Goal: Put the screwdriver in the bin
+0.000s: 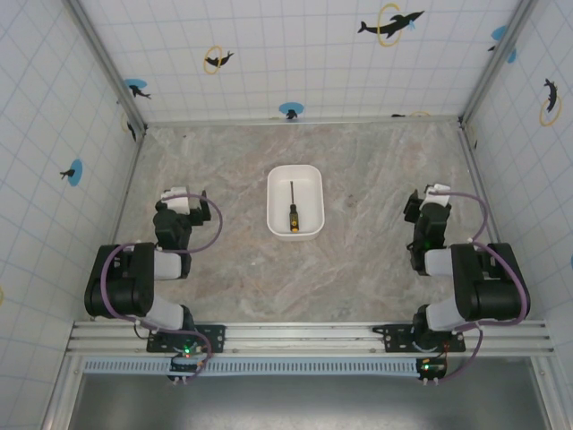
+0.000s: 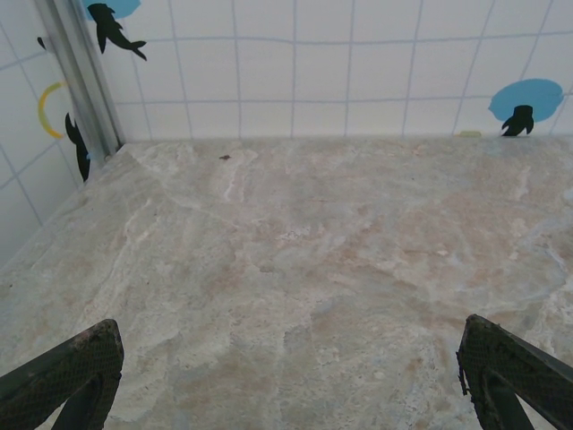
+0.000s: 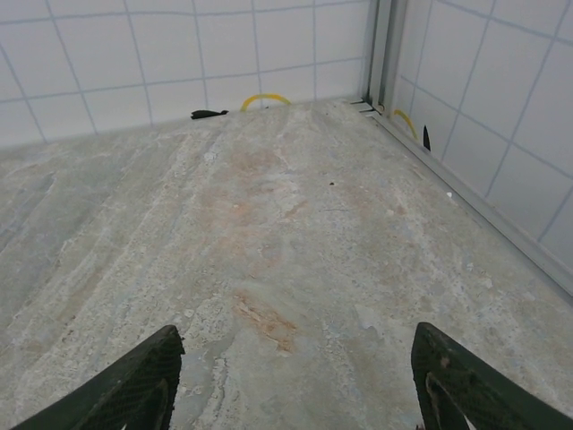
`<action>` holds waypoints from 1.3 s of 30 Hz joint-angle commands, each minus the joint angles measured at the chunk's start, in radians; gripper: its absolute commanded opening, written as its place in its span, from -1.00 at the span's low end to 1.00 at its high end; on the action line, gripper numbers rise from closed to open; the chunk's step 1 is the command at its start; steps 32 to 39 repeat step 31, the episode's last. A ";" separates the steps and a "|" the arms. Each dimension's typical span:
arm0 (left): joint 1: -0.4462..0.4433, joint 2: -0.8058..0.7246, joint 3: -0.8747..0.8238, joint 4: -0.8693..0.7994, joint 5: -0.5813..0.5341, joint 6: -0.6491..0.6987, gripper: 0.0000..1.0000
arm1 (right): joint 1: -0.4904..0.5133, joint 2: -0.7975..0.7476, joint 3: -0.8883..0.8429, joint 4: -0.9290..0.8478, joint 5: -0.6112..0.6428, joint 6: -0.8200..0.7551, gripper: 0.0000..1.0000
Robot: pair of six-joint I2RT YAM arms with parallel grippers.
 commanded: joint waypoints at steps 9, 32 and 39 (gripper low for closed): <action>-0.010 0.011 -0.002 0.038 -0.017 -0.001 0.95 | 0.002 0.009 0.035 0.008 0.015 -0.002 1.00; -0.011 0.010 0.001 0.033 -0.019 -0.003 0.95 | 0.005 0.007 0.032 0.013 0.020 -0.004 1.00; -0.011 0.010 0.001 0.033 -0.019 -0.003 0.95 | 0.005 0.007 0.032 0.013 0.020 -0.004 1.00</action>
